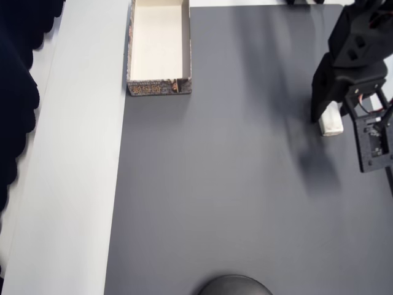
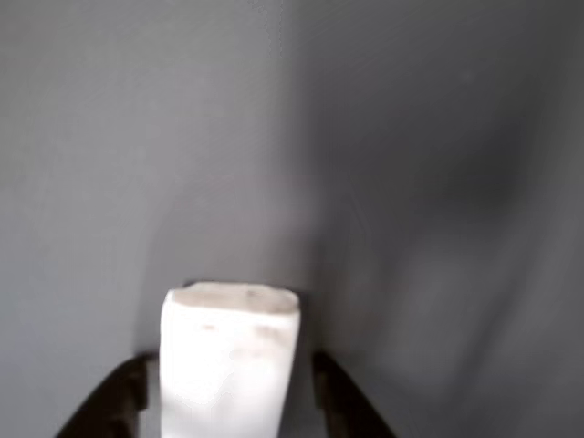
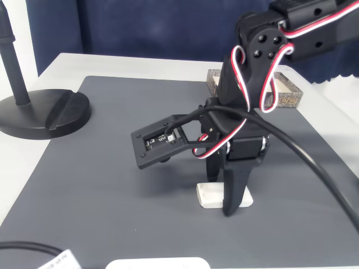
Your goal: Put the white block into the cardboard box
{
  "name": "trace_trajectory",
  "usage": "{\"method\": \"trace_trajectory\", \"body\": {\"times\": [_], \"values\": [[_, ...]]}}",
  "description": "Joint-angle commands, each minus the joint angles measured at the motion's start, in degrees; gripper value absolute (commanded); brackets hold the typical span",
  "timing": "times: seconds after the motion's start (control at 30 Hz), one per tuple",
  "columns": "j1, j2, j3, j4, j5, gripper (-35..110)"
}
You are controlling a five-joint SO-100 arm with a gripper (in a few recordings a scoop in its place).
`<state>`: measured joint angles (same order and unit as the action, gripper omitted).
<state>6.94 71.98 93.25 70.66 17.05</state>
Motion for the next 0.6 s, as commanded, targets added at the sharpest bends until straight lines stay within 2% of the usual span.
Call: {"method": "trace_trajectory", "body": {"times": [0.0,0.17,0.57], "values": [[-0.88,-0.09,-2.81,-0.35,2.20,21],[-0.88,-0.18,-3.52,-0.09,4.75,20],[-0.35,-0.35,-3.60,4.48,3.08,18]]}}
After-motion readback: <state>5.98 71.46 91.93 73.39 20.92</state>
